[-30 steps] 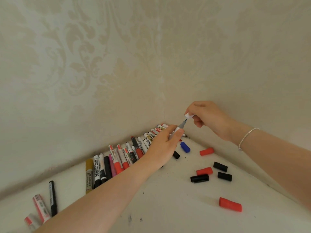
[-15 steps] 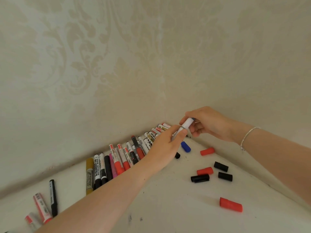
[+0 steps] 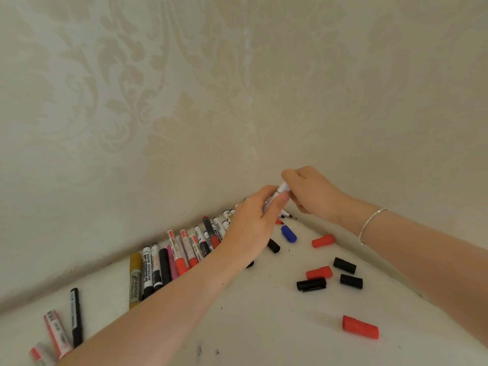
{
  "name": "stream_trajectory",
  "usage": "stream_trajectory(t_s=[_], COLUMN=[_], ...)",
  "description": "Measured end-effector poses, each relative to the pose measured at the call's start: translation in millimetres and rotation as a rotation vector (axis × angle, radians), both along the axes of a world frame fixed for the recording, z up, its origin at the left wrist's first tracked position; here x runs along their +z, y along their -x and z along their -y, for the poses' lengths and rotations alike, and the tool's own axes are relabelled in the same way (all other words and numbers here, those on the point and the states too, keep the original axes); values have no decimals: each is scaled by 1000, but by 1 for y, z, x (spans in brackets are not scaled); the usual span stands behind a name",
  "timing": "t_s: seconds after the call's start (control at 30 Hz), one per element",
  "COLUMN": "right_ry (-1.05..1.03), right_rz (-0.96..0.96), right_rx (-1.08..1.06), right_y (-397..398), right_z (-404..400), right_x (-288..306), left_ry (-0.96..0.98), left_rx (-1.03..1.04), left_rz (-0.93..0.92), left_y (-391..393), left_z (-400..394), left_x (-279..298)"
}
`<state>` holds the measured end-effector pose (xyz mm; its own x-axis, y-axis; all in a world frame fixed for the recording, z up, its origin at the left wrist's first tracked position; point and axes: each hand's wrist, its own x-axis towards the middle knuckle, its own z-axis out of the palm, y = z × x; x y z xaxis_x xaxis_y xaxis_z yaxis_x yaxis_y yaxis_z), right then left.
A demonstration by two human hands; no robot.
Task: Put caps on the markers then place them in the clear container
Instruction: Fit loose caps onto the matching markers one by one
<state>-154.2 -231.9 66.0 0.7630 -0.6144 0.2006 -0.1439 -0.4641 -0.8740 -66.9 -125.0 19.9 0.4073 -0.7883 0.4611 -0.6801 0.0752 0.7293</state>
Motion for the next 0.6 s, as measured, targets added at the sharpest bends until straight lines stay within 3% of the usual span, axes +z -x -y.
stream_trajectory(t_s=[0.17, 0.2, 0.3, 0.33, 0.4, 0.47, 0.6], right_ry=[21, 30, 48, 84, 168, 203, 307], right_rz=[-229, -246, -289, -340, -471, -551, -583], right_rx=[38, -1, -126, -137, -124, -112, -119], right_y=[-1, -5, -12, -13, -11, -7, -6], right_z=[6, 6, 12, 16, 23, 26, 23], right_x=[-1, -2, -14, -23, -42, -58, -74], left_ry=[-219, -240, -248, -269, -375, -478, -627], left_rx=[37, 71, 184, 208, 261, 339, 390], left_rz=[221, 170, -344, -433, -332, -97, 226], left_y=[-19, -24, -40, -48, -64, -75, -87], left_z=[3, 7, 15, 13, 7, -5, -14], left_x=[5, 8, 23, 25, 22, 17, 4])
